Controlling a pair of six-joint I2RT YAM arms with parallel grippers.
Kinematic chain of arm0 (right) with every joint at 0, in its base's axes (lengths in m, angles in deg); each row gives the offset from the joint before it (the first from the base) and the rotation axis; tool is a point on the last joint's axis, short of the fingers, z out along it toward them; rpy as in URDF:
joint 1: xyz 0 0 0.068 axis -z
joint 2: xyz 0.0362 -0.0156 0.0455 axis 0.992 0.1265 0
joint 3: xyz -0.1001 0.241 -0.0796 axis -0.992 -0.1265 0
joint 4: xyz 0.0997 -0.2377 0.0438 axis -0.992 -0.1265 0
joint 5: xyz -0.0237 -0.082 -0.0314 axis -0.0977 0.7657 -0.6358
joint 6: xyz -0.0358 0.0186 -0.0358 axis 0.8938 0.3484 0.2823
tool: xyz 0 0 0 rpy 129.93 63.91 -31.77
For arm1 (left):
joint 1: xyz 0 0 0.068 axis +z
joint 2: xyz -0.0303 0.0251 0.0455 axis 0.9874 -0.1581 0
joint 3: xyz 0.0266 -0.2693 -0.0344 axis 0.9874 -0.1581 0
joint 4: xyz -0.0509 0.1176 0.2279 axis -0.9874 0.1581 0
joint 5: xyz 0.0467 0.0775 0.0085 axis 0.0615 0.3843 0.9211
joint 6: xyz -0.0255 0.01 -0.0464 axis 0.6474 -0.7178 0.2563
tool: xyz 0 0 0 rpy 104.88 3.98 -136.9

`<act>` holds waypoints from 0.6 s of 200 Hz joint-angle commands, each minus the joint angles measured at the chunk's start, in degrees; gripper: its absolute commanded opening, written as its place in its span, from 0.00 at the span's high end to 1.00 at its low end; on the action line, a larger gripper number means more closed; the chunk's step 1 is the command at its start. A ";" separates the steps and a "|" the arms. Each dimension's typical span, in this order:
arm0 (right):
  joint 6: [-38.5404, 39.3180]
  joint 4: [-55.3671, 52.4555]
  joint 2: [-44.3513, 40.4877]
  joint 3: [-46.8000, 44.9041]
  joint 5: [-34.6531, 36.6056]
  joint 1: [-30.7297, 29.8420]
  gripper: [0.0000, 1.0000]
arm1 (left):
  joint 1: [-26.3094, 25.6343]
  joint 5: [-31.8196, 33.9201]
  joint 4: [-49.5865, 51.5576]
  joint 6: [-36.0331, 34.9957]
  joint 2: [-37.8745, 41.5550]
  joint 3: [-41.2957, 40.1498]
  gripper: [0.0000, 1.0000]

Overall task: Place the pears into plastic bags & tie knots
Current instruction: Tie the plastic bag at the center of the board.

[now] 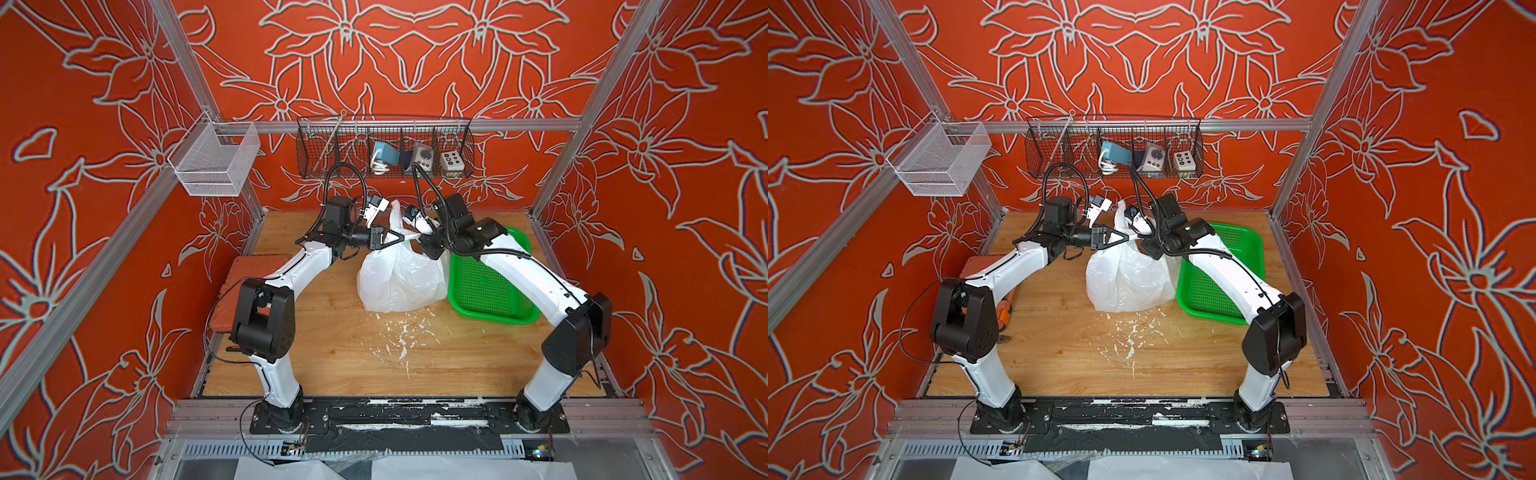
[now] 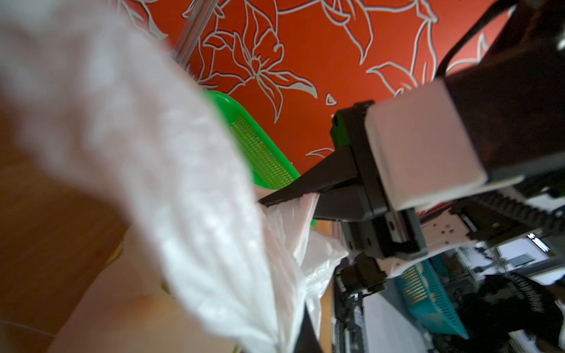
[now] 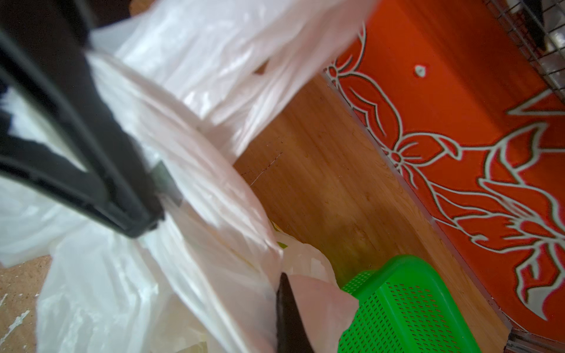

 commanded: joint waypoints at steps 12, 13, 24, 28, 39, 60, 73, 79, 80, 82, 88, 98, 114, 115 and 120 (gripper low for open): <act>-6.98 2.50 0.05 3.79 5.81 0.77 1.00 | 0.32 0.13 -2.90 -1.56 2.07 -1.28 1.00; -7.37 2.53 0.09 3.89 5.59 0.88 1.00 | 0.31 0.20 -2.98 -1.57 2.14 -1.37 1.00; -10.92 3.29 0.05 4.67 4.68 1.29 1.00 | 0.31 0.88 -4.26 -1.67 2.97 -2.50 1.00; -12.28 3.69 0.01 4.70 4.96 1.27 1.00 | 0.38 1.01 -4.68 -1.68 3.16 -2.82 1.00; -16.11 4.85 -0.25 4.43 3.88 1.42 1.00 | 0.32 1.03 -5.26 -1.91 3.61 -3.36 1.00; -21.56 7.47 -1.03 2.56 1.28 1.49 1.00 | 0.32 1.42 -5.00 -2.71 3.80 -3.63 1.00; -22.85 8.66 -1.66 1.04 -1.10 1.51 1.00 | 0.31 2.08 -5.02 -3.24 4.04 -3.80 1.00; -23.34 8.98 -2.01 0.32 -1.32 1.51 0.96 | 0.31 2.41 -5.24 -3.25 4.18 -3.98 1.00; -23.41 9.02 -2.04 0.18 -1.40 1.47 0.93 | 0.31 2.49 -5.25 -3.29 4.21 -3.99 1.00; -23.49 9.01 -2.19 -0.08 -1.44 1.47 0.87 | 0.33 2.61 -5.37 -3.34 4.36 -4.04 1.00; -23.37 8.92 -2.70 -0.79 -2.02 1.61 0.63 | 0.31 3.09 -5.32 -3.64 4.56 -4.09 1.00; -22.86 8.55 -4.39 -2.26 -3.14 2.03 0.42 | 0.31 3.76 -5.18 -4.37 4.87 -4.08 1.00; -22.59 7.05 -9.14 -5.23 -8.31 4.23 0.27 | 0.31 5.01 -5.91 -5.17 5.49 -4.59 1.00; -22.60 6.96 -9.51 -5.49 -8.85 4.42 0.26 | 0.31 5.11 -5.98 -5.22 5.52 -4.65 1.00; -22.54 6.28 -11.23 -6.50 -11.83 5.42 0.26 | 0.31 5.40 -6.27 -5.48 5.70 -4.86 1.00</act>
